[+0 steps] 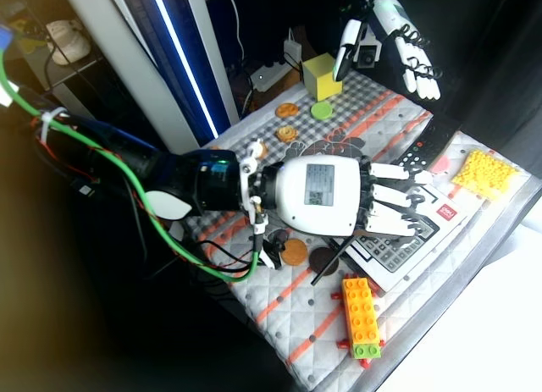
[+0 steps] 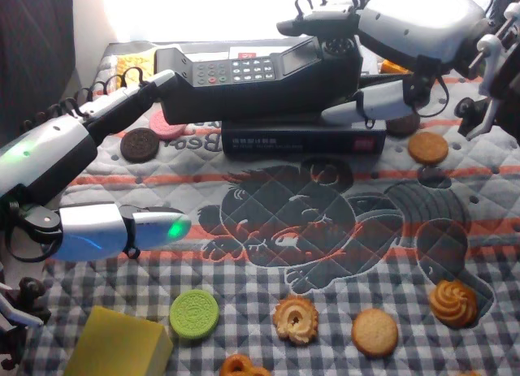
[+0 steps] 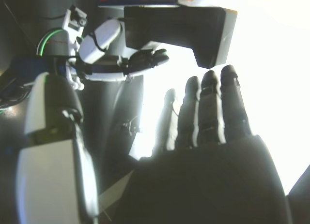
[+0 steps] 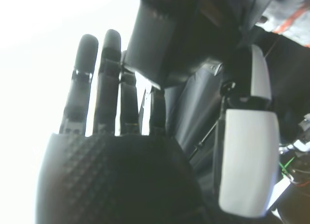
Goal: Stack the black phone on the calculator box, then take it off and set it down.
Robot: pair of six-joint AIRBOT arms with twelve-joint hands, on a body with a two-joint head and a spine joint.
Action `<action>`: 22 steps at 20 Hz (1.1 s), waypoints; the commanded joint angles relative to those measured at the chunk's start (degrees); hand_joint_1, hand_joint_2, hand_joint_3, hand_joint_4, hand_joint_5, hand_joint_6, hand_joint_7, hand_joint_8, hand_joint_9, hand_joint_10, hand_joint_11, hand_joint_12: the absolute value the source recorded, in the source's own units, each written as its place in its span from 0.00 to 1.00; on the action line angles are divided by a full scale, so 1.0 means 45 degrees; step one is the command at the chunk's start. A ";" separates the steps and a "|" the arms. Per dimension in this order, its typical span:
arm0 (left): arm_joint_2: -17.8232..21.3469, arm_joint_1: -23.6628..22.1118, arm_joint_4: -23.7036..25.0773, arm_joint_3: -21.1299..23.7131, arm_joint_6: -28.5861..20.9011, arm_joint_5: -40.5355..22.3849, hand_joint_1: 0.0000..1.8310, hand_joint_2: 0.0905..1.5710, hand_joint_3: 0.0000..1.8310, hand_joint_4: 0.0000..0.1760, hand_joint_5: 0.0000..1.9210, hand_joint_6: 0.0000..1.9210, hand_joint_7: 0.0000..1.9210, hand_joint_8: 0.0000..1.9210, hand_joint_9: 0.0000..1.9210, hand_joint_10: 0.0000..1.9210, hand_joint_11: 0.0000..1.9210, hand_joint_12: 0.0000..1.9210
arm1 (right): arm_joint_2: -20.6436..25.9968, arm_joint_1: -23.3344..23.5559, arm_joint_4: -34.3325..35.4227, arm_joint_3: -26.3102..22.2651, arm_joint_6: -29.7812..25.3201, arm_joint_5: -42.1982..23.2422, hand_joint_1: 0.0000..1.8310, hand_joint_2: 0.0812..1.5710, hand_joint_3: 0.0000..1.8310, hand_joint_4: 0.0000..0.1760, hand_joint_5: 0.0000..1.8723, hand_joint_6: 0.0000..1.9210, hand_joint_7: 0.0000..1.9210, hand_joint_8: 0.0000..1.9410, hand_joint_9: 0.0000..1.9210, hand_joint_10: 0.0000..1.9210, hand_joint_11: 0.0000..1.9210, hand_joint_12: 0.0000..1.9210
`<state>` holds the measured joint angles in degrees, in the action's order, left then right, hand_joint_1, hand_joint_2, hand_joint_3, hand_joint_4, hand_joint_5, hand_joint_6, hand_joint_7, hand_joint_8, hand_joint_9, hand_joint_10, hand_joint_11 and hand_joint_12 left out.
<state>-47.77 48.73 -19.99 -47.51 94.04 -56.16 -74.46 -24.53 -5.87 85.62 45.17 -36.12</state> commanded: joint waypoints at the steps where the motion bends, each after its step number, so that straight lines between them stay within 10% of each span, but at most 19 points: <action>1: 0.0019 -0.0112 0.0222 -0.0068 -0.0081 -0.1536 0.42 0.57 0.00 0.76 0.01 0.00 0.02 0.00 0.01 0.00 0.00 0.00 | -0.0032 0.0141 0.0181 0.0101 -0.0010 -0.1201 0.59 0.65 0.00 0.12 0.40 0.01 0.46 0.01 0.51 0.04 0.31 0.60; 2: 0.0015 -0.0112 0.0222 -0.0063 -0.0081 -0.1522 0.43 0.56 0.00 0.77 0.02 0.00 0.02 0.00 0.01 0.00 0.00 0.00 | -0.0140 0.0141 0.0181 0.0166 -0.0010 -0.1116 0.71 0.64 0.00 0.00 0.46 0.01 0.57 0.31 0.64 0.10 0.43 0.70; 3: 0.0007 -0.0112 0.0222 -0.0062 -0.0081 -0.1509 0.41 0.57 0.00 0.80 0.01 0.00 0.02 0.00 0.00 0.00 0.00 0.00 | -0.0190 0.0141 0.0177 0.0194 -0.0010 -0.1086 0.71 0.65 0.00 0.00 0.53 0.30 0.63 0.36 0.70 0.12 0.49 0.68; 5: -0.0016 -0.0111 0.0082 -0.0110 -0.0081 -0.1613 0.43 0.57 0.00 0.62 0.03 0.01 0.03 0.00 0.01 0.00 0.00 0.00 | -0.0224 0.0141 0.0075 0.0188 -0.0010 -0.1072 0.68 0.67 0.00 0.00 0.53 0.43 0.59 0.44 0.70 0.10 0.52 0.56; 7: -0.0002 -0.0075 -0.0054 -0.0148 -0.0081 -0.1739 0.39 0.58 0.01 0.67 0.02 0.00 0.02 0.00 0.00 0.00 0.00 0.00 | -0.0216 0.0145 0.0072 0.0067 -0.0010 -0.1094 0.69 0.68 0.00 0.00 0.52 0.43 0.57 0.50 0.72 0.08 0.55 0.51; 11: 0.0050 -0.0015 -0.0139 -0.0137 -0.0083 -0.1793 0.39 0.57 0.00 0.82 0.03 0.00 0.03 0.00 0.01 0.00 0.00 0.00 | -0.0009 0.0171 0.0070 -0.0521 -0.0012 -0.1921 0.69 0.68 0.00 0.00 0.51 0.45 0.59 0.45 0.73 0.07 0.52 0.58; 22: 0.1301 0.1564 -0.0906 0.0921 -0.0089 -0.4057 0.37 0.58 0.00 0.53 0.02 0.00 0.00 0.00 0.00 0.00 0.00 0.00 | 0.3201 -0.2203 0.0131 -0.3461 -0.0879 -0.6853 0.70 0.66 0.00 0.00 0.55 0.37 0.63 0.40 0.72 0.06 0.51 0.49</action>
<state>-42.33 56.34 -24.51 -43.13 94.00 -66.54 -60.07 -36.05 -6.42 69.82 42.09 -56.69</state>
